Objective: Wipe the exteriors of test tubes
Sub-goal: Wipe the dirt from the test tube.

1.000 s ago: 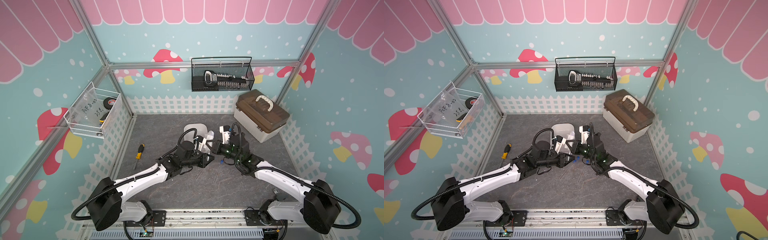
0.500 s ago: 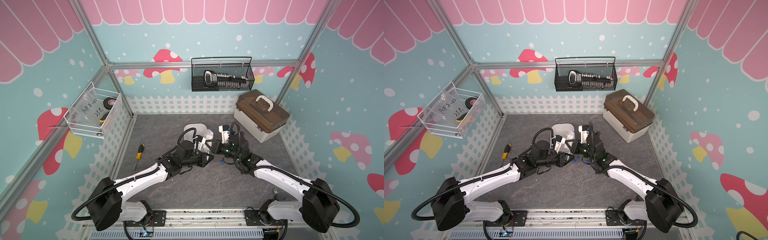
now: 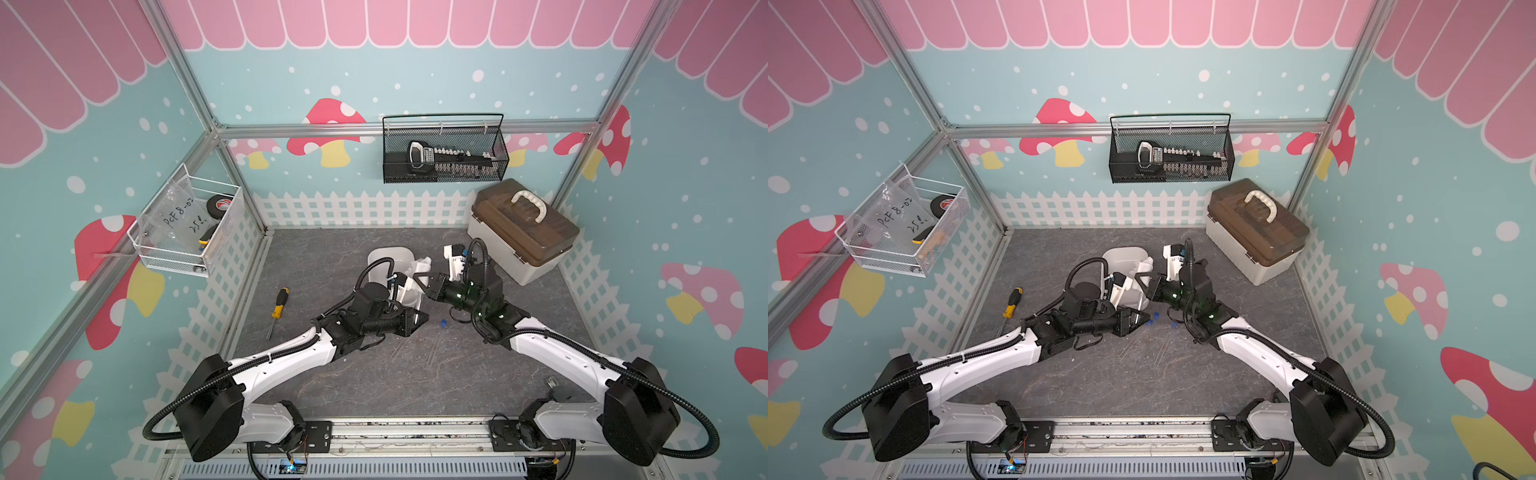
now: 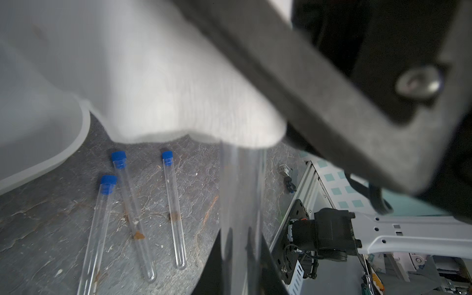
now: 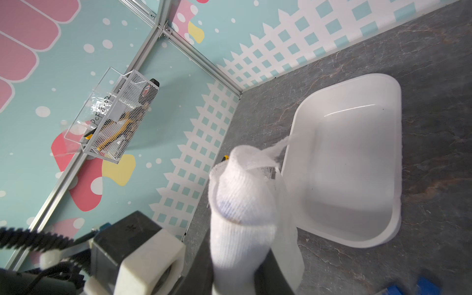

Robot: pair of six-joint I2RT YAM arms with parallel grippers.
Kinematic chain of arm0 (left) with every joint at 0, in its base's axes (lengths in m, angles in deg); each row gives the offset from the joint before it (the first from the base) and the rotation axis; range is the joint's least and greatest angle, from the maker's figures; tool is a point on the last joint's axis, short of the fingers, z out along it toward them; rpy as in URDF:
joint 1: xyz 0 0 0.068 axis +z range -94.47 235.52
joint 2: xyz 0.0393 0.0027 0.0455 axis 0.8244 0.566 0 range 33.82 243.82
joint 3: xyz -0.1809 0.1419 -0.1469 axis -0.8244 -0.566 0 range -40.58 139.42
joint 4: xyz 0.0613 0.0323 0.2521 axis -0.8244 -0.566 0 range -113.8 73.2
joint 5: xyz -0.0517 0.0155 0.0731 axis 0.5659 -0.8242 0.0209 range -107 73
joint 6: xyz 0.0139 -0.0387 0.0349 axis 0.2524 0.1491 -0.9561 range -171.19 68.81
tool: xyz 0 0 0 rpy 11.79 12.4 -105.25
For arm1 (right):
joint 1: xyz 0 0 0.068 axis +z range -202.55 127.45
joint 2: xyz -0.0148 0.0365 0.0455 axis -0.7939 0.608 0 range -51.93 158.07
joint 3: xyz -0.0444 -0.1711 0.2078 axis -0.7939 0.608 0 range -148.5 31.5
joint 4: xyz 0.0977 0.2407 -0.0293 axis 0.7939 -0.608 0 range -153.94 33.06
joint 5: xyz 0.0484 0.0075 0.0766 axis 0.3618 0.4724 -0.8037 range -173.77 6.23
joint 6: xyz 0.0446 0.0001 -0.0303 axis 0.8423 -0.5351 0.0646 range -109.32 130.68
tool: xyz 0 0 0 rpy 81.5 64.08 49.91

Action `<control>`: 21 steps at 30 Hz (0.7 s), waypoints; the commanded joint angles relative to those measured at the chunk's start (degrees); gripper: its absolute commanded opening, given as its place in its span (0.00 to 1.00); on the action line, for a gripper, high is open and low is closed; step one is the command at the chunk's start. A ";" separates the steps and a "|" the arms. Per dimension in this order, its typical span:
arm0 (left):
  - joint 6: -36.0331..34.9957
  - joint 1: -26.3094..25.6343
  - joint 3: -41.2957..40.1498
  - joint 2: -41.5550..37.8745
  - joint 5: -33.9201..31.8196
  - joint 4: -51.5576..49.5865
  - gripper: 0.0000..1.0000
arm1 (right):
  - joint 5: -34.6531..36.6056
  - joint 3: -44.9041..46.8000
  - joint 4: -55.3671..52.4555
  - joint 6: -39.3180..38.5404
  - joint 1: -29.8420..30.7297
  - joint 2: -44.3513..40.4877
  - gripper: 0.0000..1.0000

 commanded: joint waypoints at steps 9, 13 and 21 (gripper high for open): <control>-0.02 0.52 -0.50 -1.67 -0.68 0.81 0.13 | 4.91 3.56 -1.32 0.49 4.00 -2.47 0.20; -0.11 0.51 -0.59 -1.95 -0.71 0.65 0.13 | 2.89 -1.37 -2.48 -1.18 0.72 0.06 0.20; -0.02 0.54 -1.12 -2.98 -0.99 0.52 0.13 | -2.00 -6.48 -2.52 -1.68 -3.27 4.15 0.20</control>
